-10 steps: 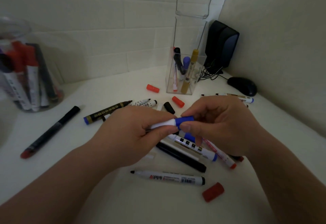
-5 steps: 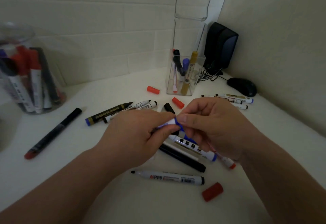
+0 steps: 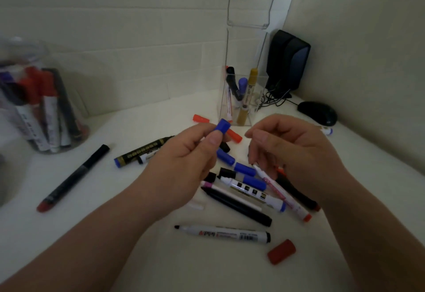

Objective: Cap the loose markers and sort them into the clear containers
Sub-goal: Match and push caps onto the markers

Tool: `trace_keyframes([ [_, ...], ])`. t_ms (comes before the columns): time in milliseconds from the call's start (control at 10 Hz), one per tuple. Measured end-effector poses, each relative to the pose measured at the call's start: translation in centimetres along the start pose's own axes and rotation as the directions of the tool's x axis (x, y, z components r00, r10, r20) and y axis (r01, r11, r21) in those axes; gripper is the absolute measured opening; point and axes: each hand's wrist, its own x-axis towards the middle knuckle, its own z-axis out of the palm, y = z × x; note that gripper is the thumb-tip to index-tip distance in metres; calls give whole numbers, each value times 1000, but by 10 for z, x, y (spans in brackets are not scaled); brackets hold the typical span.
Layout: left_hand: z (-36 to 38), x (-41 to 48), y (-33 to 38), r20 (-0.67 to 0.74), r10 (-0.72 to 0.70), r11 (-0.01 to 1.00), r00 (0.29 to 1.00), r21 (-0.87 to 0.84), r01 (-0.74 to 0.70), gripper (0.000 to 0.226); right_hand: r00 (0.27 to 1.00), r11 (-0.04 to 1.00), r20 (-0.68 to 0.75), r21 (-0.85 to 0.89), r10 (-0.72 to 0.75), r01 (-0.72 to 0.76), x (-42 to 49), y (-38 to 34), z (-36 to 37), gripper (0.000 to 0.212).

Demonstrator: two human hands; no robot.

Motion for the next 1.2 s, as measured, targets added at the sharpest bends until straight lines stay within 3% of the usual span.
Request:
trace_keyframes([
  [100, 3, -3, 7, 104, -108, 964, 989, -231, 130, 30, 999, 999, 23, -3, -41, 42, 0, 3, 9, 20],
  [200, 2, -6, 11, 317, -223, 857, 922, -386, 340, 27, 996, 994, 21, 66, -85, 83, -2, 3, 17, 27],
  [300, -1, -5, 7, 544, -265, 682, 796, -477, 554, 28, 997, 992, 10, 98, -83, 82, -2, 0, 21, 24],
  [400, 0, -3, 0, 616, -292, 559, 732, -512, 653, 39, 999, 999, -15, 45, -29, 29, 0, 3, 21, 23],
  [500, 2, -4, -2, 615, -297, 525, 730, -533, 663, 41, 998, 992, 8, 103, 65, -66, 3, 6, 21, 22],
  [700, 6, -4, 1, 555, -301, 551, 775, -562, 617, 26, 980, 953, 121, 245, 155, -181, 5, 8, 17, 22],
  [800, 9, -5, 5, 484, -361, 661, 797, -470, 585, 30, 978, 959, 157, 228, 134, -168, 4, 10, 18, 20],
  [900, 9, -9, 6, 369, -340, 796, 865, -377, 474, 37, 976, 943, 200, 297, 91, -149, 3, 10, 19, 19],
  [1000, 13, -12, 10, 325, -302, 848, 896, -339, 408, 34, 967, 909, 243, 380, 78, -169, 2, 8, 21, 22],
  [1100, 12, -11, 1, 318, -292, 897, 902, -237, 374, 34, 970, 936, 206, 297, 130, -188, 0, 3, 22, 19],
  [1200, 10, -16, -8, 189, -142, 976, 972, 189, 106, 32, 992, 951, 119, -309, 40, -1, -6, -2, 22, 21],
])
